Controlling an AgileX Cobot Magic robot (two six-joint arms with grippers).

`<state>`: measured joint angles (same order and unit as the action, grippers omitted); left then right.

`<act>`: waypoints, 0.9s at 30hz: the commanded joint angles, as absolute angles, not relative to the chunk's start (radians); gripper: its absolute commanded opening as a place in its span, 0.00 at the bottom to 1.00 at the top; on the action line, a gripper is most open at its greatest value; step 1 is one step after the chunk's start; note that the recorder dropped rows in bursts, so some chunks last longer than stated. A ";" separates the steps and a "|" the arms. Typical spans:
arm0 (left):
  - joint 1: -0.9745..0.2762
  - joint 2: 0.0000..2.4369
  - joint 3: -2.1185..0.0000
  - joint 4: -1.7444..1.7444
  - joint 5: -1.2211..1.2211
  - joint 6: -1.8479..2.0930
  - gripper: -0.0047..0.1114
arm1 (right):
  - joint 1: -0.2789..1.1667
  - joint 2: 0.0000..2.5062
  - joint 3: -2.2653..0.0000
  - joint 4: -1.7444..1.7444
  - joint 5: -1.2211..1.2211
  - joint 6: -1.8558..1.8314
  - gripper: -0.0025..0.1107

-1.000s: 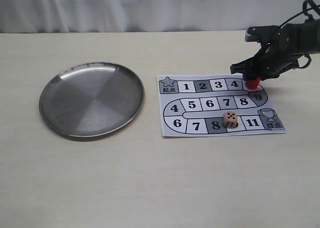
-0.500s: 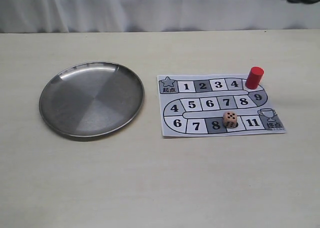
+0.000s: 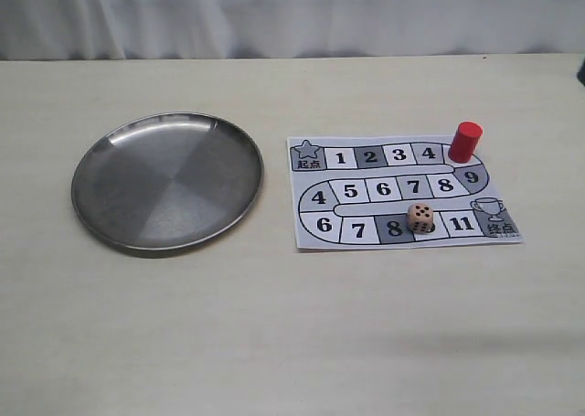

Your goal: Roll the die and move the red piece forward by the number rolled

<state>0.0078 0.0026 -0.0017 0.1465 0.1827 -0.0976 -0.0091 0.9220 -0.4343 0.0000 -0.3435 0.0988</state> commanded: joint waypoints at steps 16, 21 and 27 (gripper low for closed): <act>-0.001 0.000 0.000 0.144 0.173 -0.099 0.04 | -0.009 0.221 0.000 0.000 -0.080 0.142 0.06; -0.001 0.000 0.000 0.144 0.173 -0.099 0.04 | -0.009 0.191 0.000 0.000 0.009 0.110 0.06; -0.001 0.000 0.000 0.144 0.173 -0.099 0.04 | -0.009 0.191 0.000 0.000 0.012 0.110 0.06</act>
<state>0.0078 0.0026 -0.0017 0.1465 0.1827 -0.0976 -0.0091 0.1952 -0.0041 0.0000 0.0000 0.1207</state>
